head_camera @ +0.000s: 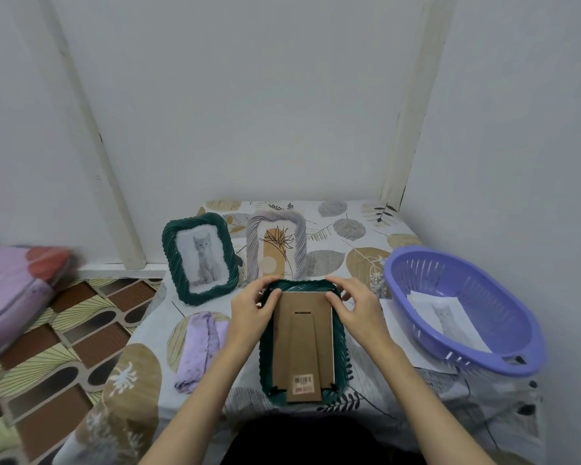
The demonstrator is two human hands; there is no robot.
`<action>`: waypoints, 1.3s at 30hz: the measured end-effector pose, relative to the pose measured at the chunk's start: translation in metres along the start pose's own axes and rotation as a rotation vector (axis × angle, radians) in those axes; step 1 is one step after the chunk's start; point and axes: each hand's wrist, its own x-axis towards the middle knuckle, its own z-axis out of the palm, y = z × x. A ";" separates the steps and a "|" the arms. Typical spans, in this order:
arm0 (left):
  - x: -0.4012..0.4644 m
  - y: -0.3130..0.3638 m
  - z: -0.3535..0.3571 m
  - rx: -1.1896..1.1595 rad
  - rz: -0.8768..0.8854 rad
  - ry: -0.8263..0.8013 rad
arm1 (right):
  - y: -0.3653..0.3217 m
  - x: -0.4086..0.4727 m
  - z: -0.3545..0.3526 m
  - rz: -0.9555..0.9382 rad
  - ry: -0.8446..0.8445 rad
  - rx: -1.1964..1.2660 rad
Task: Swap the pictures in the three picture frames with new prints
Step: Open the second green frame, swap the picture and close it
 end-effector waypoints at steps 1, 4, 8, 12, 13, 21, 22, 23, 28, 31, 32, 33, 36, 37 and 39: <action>0.001 0.000 0.000 -0.002 -0.002 0.003 | 0.000 0.000 0.001 -0.003 0.008 -0.009; 0.002 0.000 -0.001 -0.003 0.002 0.009 | -0.002 0.002 0.001 -0.001 0.034 -0.018; 0.004 -0.001 -0.001 -0.003 0.002 0.022 | -0.001 0.004 0.004 0.000 0.065 -0.023; 0.008 -0.003 0.001 -0.001 0.005 0.020 | 0.002 0.008 0.010 0.006 0.097 -0.008; 0.009 -0.005 0.002 -0.005 -0.004 0.018 | 0.003 0.009 0.012 0.007 0.098 -0.002; 0.018 -0.031 0.007 -0.063 -0.165 -0.005 | 0.019 0.001 0.016 0.362 -0.128 0.305; 0.019 -0.036 0.006 -0.050 -0.203 -0.062 | 0.023 -0.001 0.020 0.385 -0.143 0.279; 0.019 -0.040 0.006 -0.038 -0.253 -0.138 | 0.027 -0.002 0.024 0.413 -0.147 0.249; 0.008 -0.054 0.001 0.260 -0.315 -0.478 | 0.038 -0.002 0.044 0.441 -0.157 -0.014; -0.005 -0.057 -0.002 0.494 -0.206 -0.571 | 0.037 -0.005 0.048 0.420 -0.249 -0.136; -0.009 -0.058 -0.002 0.574 -0.192 -0.606 | 0.036 -0.007 0.046 0.410 -0.277 -0.164; -0.013 -0.059 -0.003 0.638 -0.186 -0.634 | 0.033 -0.010 0.043 0.392 -0.298 -0.195; -0.018 -0.060 -0.003 0.732 -0.169 -0.640 | 0.026 -0.028 0.024 0.310 -0.328 -0.264; -0.018 -0.060 -0.003 0.746 -0.149 -0.627 | 0.023 -0.035 0.016 0.279 -0.347 -0.252; -0.021 -0.060 -0.004 0.722 -0.122 -0.600 | 0.017 -0.051 -0.001 0.259 -0.447 -0.183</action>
